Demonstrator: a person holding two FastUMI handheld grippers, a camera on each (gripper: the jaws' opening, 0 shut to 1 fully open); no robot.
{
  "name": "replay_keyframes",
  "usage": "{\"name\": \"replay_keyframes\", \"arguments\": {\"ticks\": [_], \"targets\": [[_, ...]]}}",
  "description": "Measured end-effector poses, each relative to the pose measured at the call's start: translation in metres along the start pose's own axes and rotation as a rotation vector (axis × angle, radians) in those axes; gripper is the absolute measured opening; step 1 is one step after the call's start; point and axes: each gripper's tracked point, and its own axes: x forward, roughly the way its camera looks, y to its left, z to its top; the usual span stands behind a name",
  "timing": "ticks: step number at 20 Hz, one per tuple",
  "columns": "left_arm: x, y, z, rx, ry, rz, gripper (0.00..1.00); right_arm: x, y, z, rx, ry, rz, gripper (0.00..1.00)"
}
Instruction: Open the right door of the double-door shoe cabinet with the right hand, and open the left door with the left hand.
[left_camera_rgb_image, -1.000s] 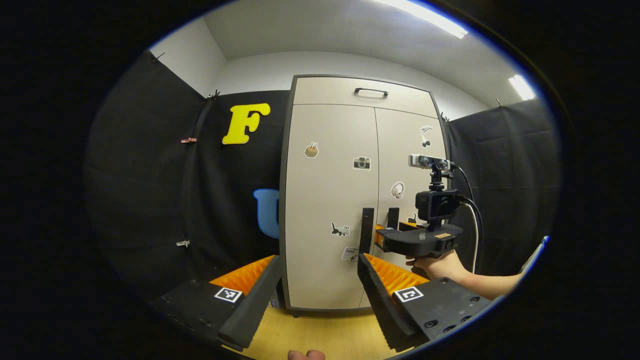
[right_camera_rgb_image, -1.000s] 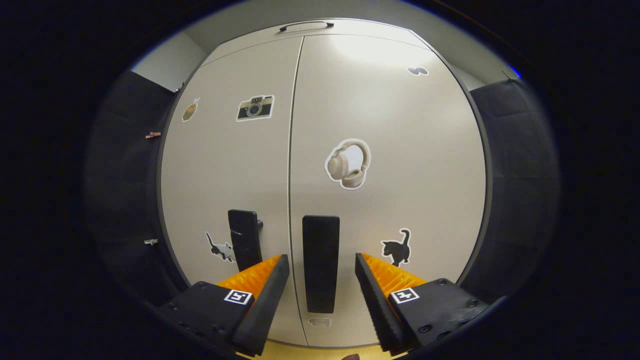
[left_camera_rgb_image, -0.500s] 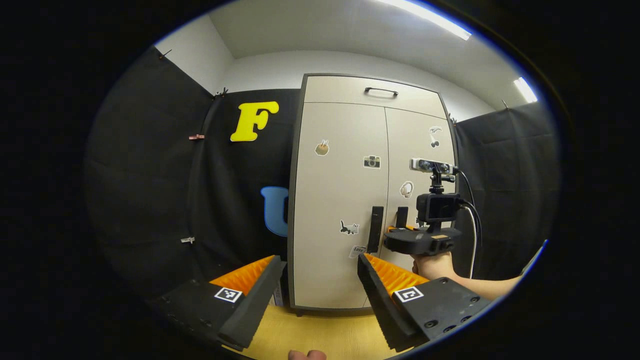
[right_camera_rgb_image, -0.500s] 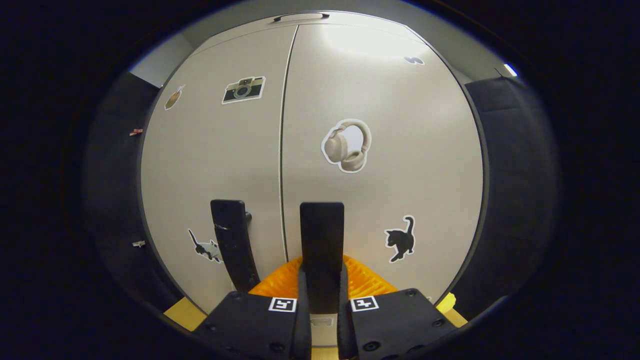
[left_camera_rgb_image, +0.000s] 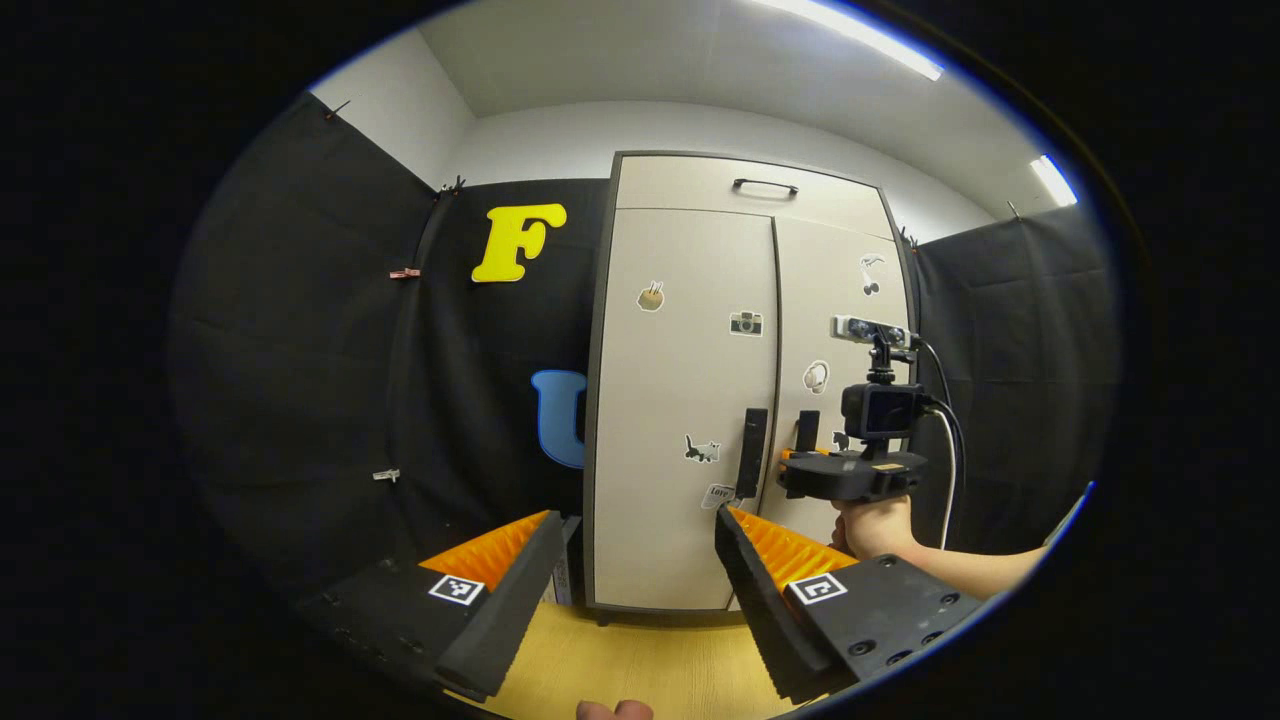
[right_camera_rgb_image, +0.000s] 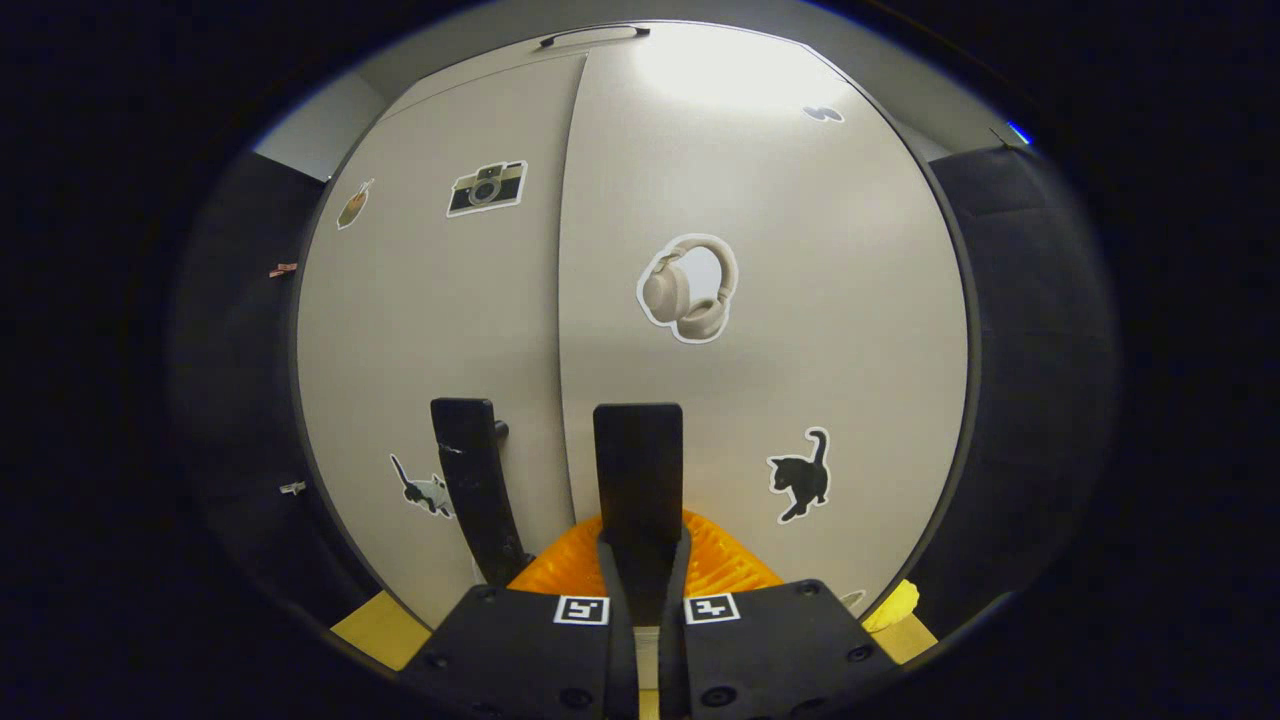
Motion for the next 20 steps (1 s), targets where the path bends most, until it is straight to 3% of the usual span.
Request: {"name": "replay_keyframes", "arguments": {"ticks": [13,20], "targets": [[-0.018,-0.014,0.003,0.000,-0.001,0.016,0.95,-0.096,-0.040,0.005,0.030,-0.026,0.131,0.12],[-0.019,-0.026,0.001,0.003,0.008,0.005,0.95,-0.128,-0.070,0.006,0.030,-0.026,0.149,0.12]]}}
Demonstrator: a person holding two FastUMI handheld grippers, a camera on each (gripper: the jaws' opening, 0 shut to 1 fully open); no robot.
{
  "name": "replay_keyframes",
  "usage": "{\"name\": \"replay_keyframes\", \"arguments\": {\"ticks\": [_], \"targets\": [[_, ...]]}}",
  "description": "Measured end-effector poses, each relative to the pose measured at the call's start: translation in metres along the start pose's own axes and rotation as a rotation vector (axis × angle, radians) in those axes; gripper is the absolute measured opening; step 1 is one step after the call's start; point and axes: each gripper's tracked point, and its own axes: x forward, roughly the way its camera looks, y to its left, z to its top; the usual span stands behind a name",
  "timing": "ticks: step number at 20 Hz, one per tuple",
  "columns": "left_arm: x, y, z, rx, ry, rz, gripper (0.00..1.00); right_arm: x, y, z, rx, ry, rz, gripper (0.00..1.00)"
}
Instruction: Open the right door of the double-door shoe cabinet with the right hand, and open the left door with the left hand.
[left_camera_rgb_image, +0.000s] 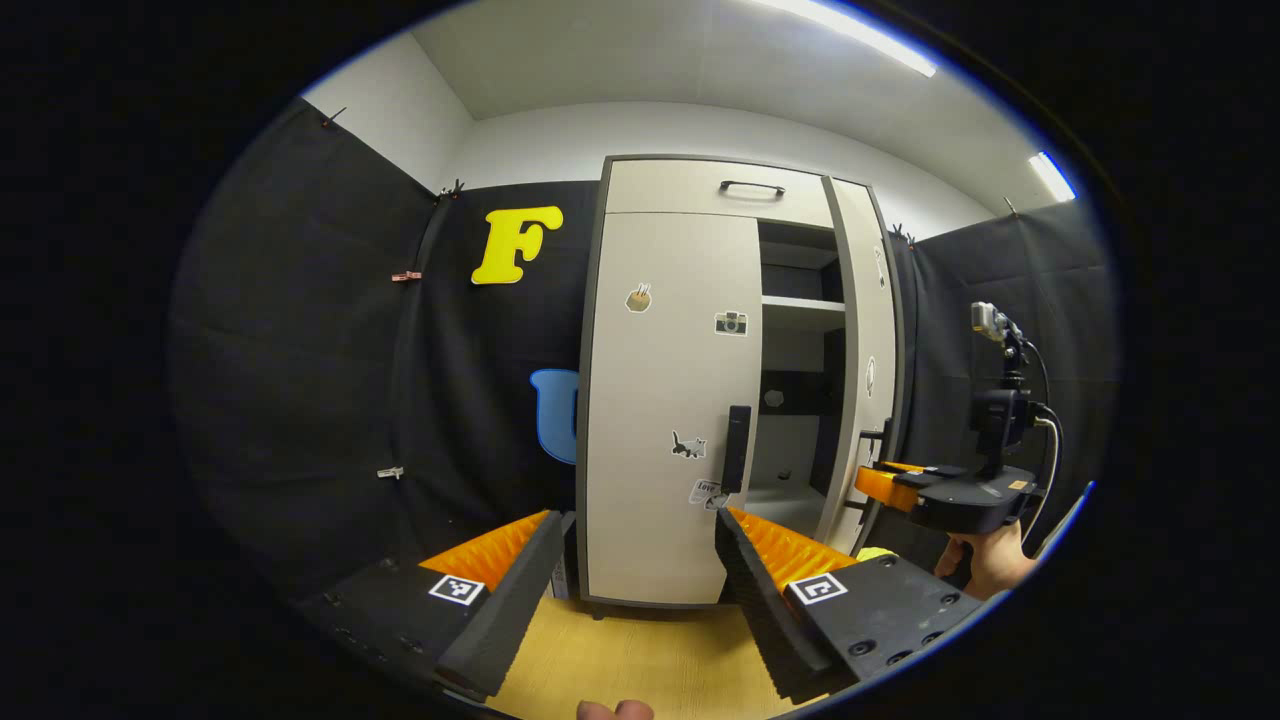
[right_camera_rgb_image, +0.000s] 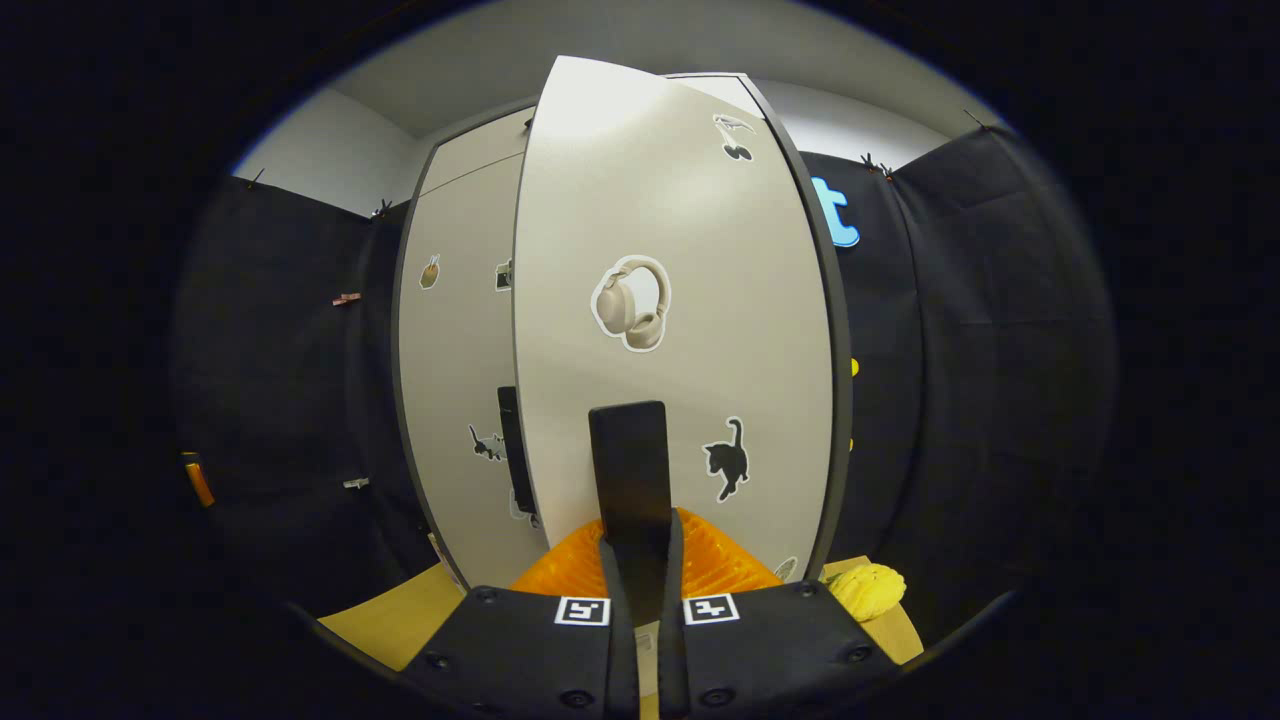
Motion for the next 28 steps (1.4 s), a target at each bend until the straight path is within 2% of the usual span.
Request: {"name": "replay_keyframes", "arguments": {"ticks": [13,18,23,24,26,28], "targets": [[0.018,-0.035,-0.002,0.011,0.003,-0.075,0.95,-0.040,-0.053,0.006,-0.028,0.014,-0.059,0.11],[0.022,-0.047,-0.001,0.008,-0.001,-0.099,0.95,-0.056,-0.090,0.011,-0.049,0.011,-0.131,0.11],[0.029,-0.066,-0.003,0.011,0.004,-0.132,0.95,-0.069,-0.139,0.020,-0.129,0.003,-0.234,0.10],[0.030,-0.071,-0.004,0.012,0.007,-0.139,0.95,-0.073,-0.149,0.023,-0.123,-0.004,-0.245,0.07],[0.034,-0.080,-0.005,0.014,0.012,-0.153,0.95,-0.089,-0.159,0.023,-0.059,-0.006,-0.238,0.05],[0.037,-0.088,-0.006,0.019,0.013,-0.166,0.95,-0.096,-0.159,0.026,-0.056,-0.015,-0.221,0.05]]}}
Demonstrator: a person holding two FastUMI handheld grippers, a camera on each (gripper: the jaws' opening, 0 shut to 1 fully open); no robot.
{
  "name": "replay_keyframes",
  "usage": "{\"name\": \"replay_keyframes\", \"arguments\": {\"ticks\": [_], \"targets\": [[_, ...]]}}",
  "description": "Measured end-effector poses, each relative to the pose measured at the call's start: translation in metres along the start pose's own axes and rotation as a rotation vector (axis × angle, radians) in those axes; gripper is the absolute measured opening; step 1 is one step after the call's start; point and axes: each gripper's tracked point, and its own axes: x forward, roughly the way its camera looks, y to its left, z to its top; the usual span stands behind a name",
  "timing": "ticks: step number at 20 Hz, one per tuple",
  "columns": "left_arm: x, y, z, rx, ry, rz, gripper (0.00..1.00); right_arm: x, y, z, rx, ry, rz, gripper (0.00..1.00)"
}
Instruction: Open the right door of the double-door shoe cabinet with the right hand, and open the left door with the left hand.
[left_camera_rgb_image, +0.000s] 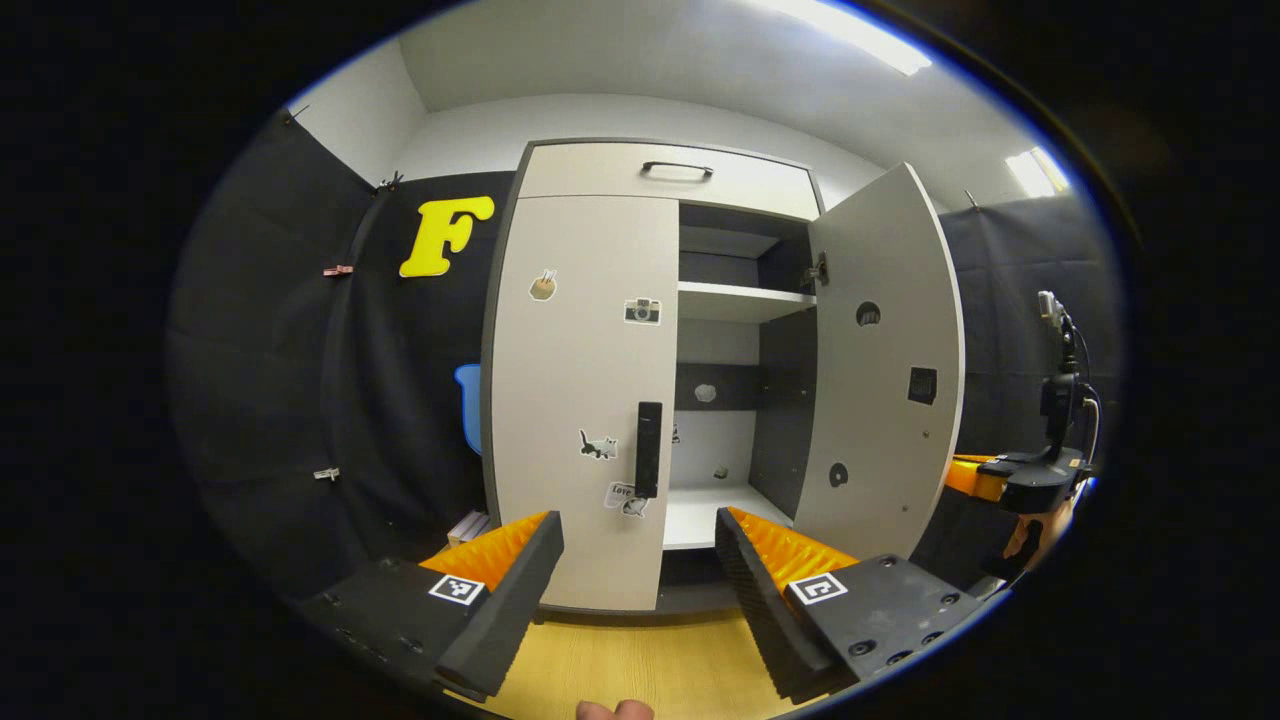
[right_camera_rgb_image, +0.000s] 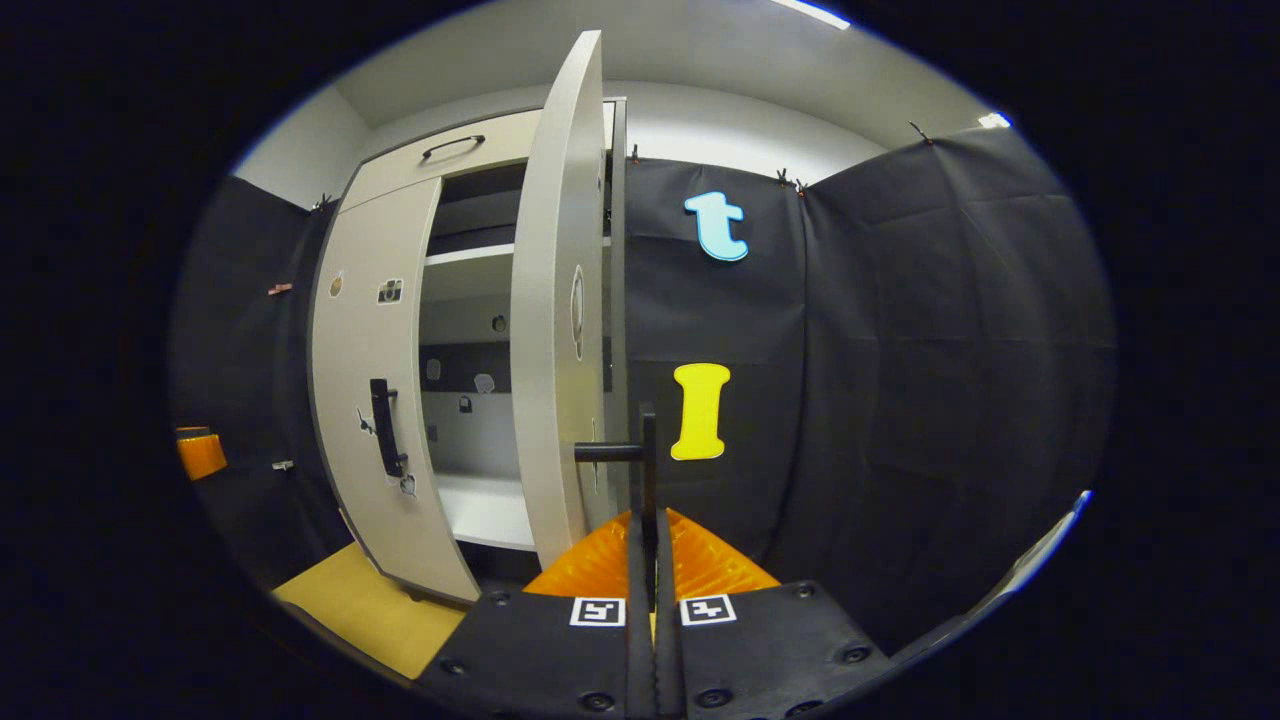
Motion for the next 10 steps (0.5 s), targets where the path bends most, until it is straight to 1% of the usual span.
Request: {"name": "replay_keyframes", "arguments": {"ticks": [2,3,6,7,8,9,10], "targets": [[0.005,-0.008,-0.001,0.006,0.003,-0.011,0.95,-0.006,-0.001,0.003,-0.038,-0.010,-0.003,0.09],[0.008,-0.011,-0.001,0.009,0.005,-0.015,0.95,-0.009,0.000,0.004,-0.049,-0.016,-0.004,0.09],[0.015,-0.017,0.000,0.021,0.001,-0.019,0.95,-0.019,0.002,0.010,-0.028,-0.017,0.005,0.10],[0.018,-0.018,0.001,0.026,-0.001,-0.020,0.95,-0.022,0.001,0.011,-0.016,-0.014,0.005,0.18],[0.021,-0.018,0.002,0.032,-0.003,-0.020,0.95,-0.027,0.000,0.014,-0.005,-0.020,0.002,0.24],[0.025,-0.019,0.004,0.037,-0.007,-0.020,0.95,-0.031,0.000,0.017,0.004,-0.023,-0.001,0.35],[0.030,-0.021,0.005,0.039,-0.011,-0.021,0.94,-0.034,-0.002,0.018,0.009,-0.025,-0.008,0.41]]}}
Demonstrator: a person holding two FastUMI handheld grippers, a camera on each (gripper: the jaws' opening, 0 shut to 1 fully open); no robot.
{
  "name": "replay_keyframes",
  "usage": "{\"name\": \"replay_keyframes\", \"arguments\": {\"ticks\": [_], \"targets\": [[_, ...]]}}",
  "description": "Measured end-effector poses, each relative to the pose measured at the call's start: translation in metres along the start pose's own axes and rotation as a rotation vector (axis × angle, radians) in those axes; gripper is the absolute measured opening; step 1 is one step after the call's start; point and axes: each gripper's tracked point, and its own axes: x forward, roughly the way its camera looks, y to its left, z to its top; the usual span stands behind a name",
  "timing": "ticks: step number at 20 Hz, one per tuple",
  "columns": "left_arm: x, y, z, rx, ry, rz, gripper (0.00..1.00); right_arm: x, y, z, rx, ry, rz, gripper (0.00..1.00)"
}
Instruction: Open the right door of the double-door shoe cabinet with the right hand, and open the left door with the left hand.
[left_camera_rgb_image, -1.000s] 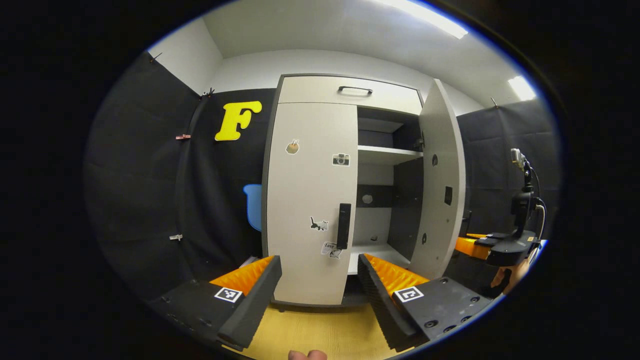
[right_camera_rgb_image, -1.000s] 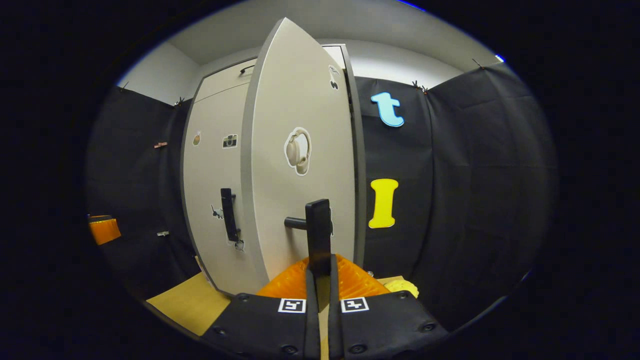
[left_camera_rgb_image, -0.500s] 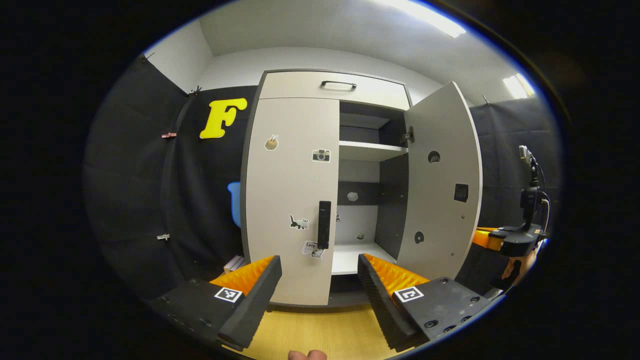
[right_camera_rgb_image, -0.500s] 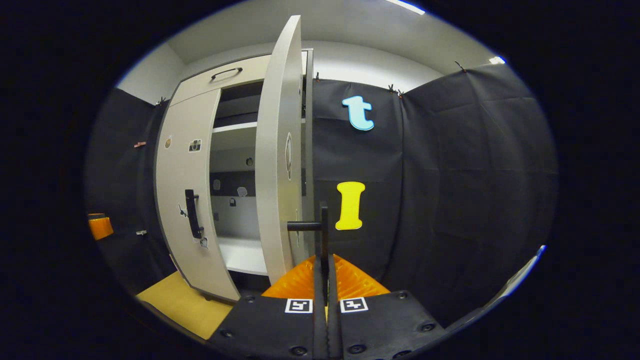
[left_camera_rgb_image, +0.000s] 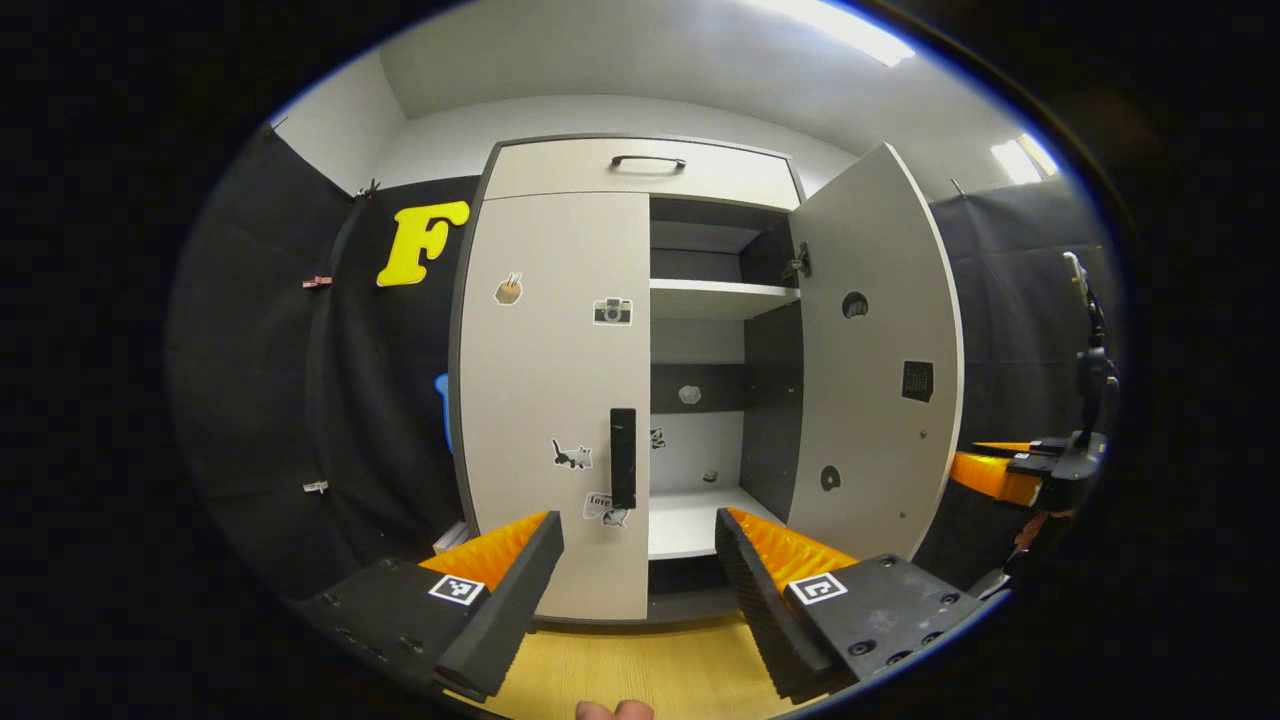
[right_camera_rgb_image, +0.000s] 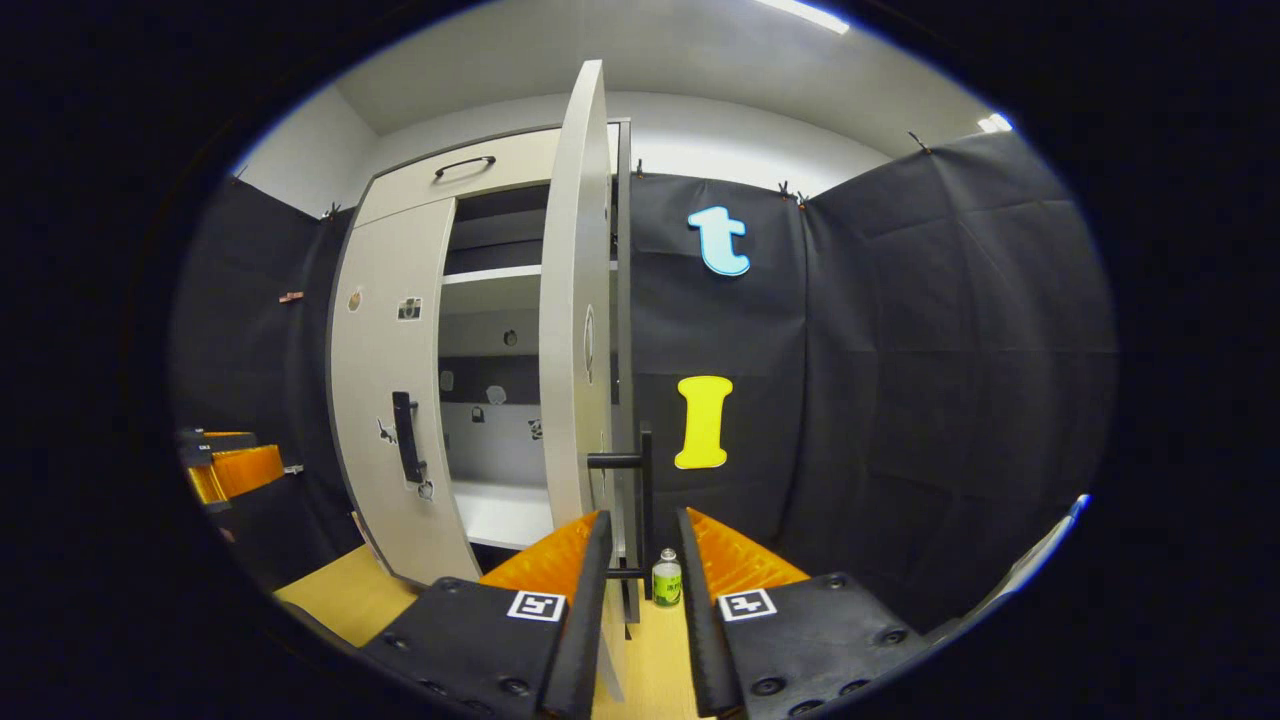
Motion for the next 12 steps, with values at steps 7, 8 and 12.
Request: {"name": "replay_keyframes", "arguments": {"ticks": [7,8,12], "targets": [[0.059,0.003,0.005,0.020,-0.014,0.015,0.94,-0.034,0.005,0.020,0.003,-0.038,-0.007,0.99],[0.071,0.004,0.004,0.028,-0.014,0.019,0.94,-0.037,0.006,0.022,-0.003,-0.048,-0.009,0.99],[0.120,0.015,0.000,0.027,-0.015,0.054,0.95,-0.053,0.010,0.036,-0.013,-0.080,0.001,0.98]]}}
